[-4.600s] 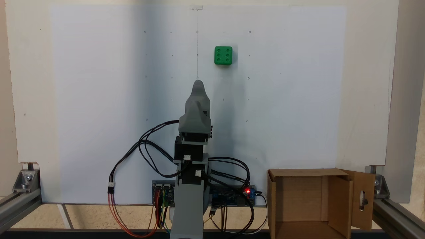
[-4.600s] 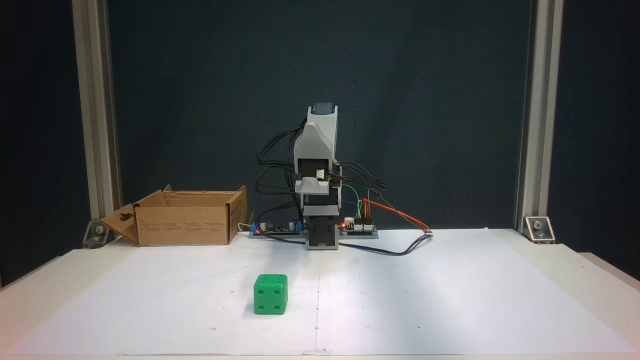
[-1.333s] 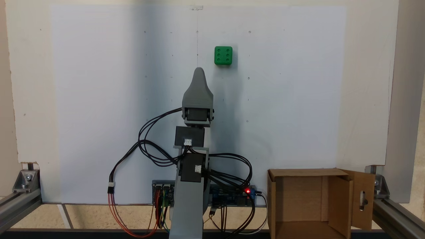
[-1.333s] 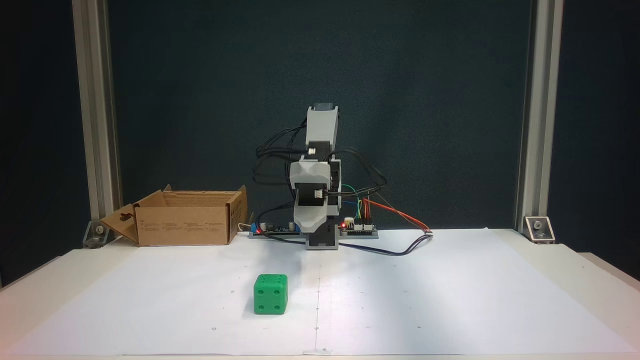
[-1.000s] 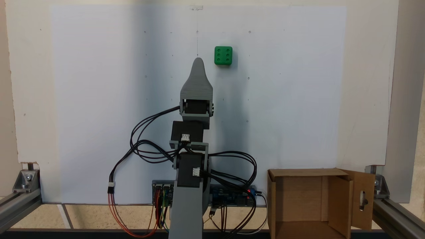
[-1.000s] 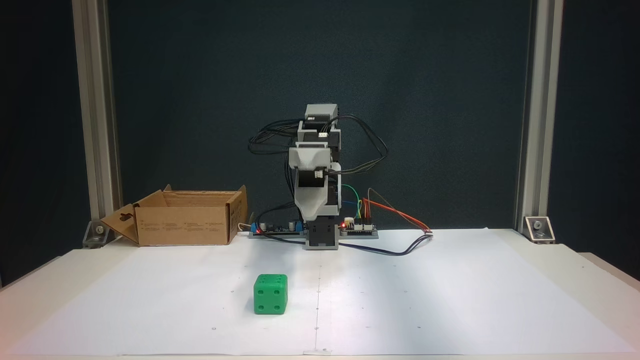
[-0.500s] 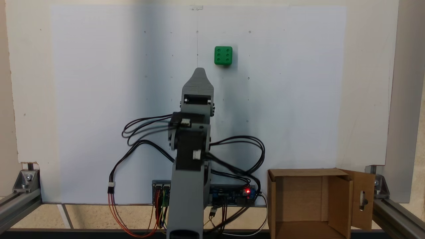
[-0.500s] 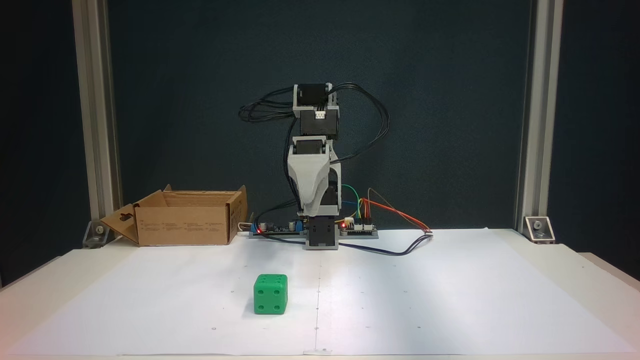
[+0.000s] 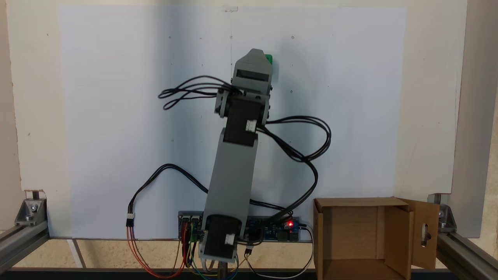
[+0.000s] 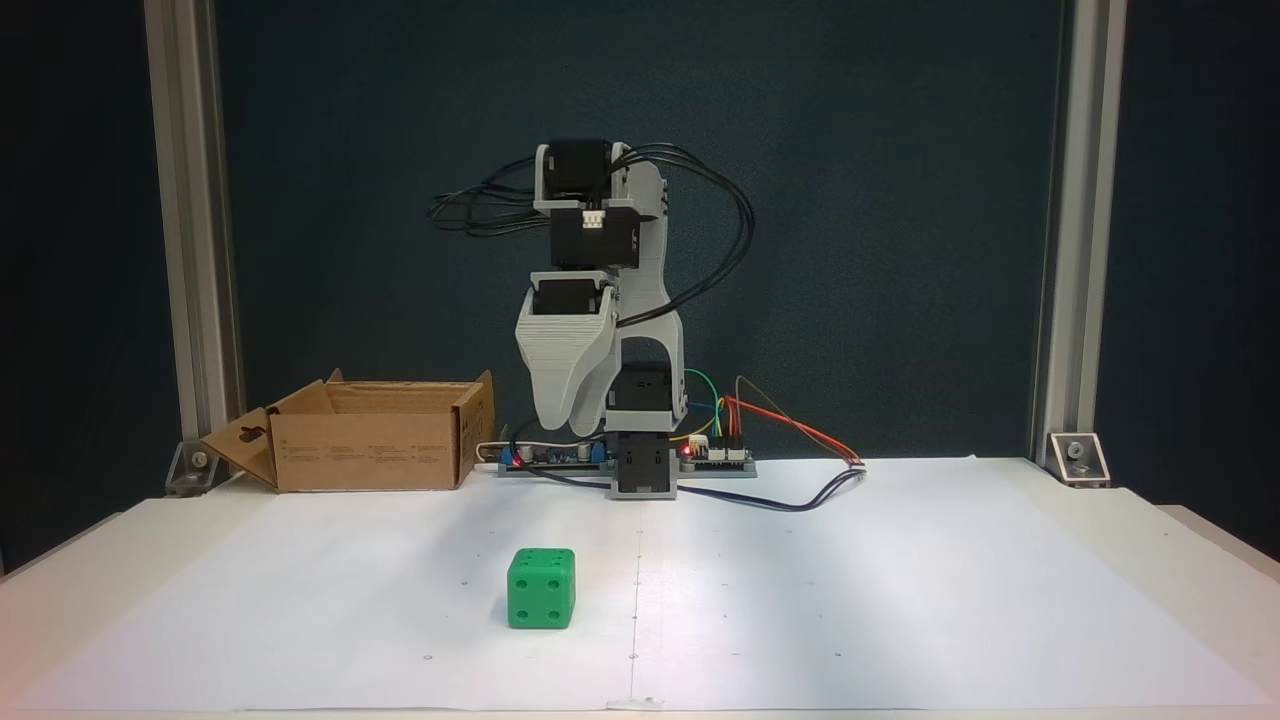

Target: Grasp a green dice and put it in the bin.

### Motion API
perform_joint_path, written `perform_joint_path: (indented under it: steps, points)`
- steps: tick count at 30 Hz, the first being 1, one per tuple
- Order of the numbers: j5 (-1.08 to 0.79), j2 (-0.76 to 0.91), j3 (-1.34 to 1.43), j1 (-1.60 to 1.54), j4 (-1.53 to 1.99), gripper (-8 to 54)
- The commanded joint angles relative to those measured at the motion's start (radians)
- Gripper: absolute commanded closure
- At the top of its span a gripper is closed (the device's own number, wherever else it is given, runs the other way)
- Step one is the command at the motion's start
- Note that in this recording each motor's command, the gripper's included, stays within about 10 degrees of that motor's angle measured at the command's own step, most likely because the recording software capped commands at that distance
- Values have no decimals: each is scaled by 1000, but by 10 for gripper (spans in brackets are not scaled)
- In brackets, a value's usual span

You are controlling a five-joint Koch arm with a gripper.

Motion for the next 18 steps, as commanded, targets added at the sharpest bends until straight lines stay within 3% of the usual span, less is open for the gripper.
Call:
perform_joint_path:
  steps: [1, 18]
  points:
    - [-44, -12, -78, 9, 21, 18]
    - [-170, -184, -183, 5, 0, 18]
